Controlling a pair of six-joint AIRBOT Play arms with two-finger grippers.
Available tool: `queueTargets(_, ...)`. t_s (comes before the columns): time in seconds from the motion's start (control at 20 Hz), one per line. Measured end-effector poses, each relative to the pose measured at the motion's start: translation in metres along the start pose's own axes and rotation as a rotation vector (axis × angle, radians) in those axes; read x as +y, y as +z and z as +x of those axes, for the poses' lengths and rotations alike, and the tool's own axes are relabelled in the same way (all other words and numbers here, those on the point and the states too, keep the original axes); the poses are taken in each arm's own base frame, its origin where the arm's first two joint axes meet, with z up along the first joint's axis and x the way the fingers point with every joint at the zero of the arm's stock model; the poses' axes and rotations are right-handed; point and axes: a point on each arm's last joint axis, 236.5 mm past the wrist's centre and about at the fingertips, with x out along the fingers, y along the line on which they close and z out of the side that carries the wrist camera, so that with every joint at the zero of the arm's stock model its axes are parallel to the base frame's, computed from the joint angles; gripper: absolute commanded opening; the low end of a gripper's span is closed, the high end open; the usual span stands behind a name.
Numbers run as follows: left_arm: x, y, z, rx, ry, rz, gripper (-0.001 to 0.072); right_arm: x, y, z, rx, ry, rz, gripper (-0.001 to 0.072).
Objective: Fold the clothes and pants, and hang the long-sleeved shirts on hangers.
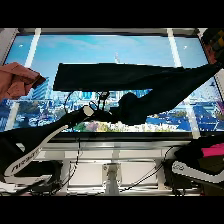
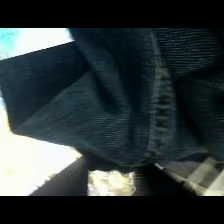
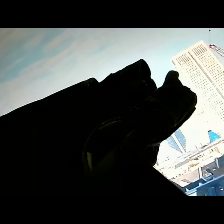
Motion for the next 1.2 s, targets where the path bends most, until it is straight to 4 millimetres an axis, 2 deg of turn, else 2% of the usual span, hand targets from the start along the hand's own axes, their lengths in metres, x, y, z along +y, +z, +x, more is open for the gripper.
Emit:
queueTargets(0.15, -0.012, 0.024, -0.005, -0.054, -0.022, -0.003, 0.0030, 0.000, -0.001, 0.000, 0.003, 0.000, 0.000, 0.0032)
queueTargets(0.3, -0.029, 0.064, -0.024, -0.147, -0.047, 0.028, 0.0030, 0.000, -0.001, -0.001, 0.003, 0.000, 0.000, 0.0032)
queueTargets(0.45, -0.031, 0.106, -0.066, -0.258, -0.042, 0.081, 0.0029, -0.001, 0.000, -0.001, 0.002, -0.002, -0.002, 0.0032)
queueTargets(0.55, -0.024, 0.132, -0.109, -0.336, -0.024, 0.110, 0.0029, -0.001, 0.000, -0.001, 0.000, -0.006, -0.004, 0.0032)
queueTargets(0.7, 0.000, 0.157, -0.179, -0.436, 0.028, 0.122, 0.0028, -0.003, 0.000, -0.001, 0.002, -0.014, -0.010, 0.0032)
queueTargets(0.9, 0.047, 0.167, -0.264, -0.533, 0.144, 0.105, 0.0028, -0.006, -0.009, -0.001, 0.037, -0.024, -0.023, 0.0032)
queueTargets(1.05, 0.083, 0.158, -0.306, -0.551, 0.226, 0.062, 0.0028, -0.008, -0.026, -0.002, 0.110, -0.030, -0.074, 0.0032)
queueTargets(1.2, 0.117, 0.144, -0.332, -0.543, 0.288, 0.000, 0.0028, -0.011, -0.049, -0.006, 0.214, -0.030, -0.153, 0.0032)
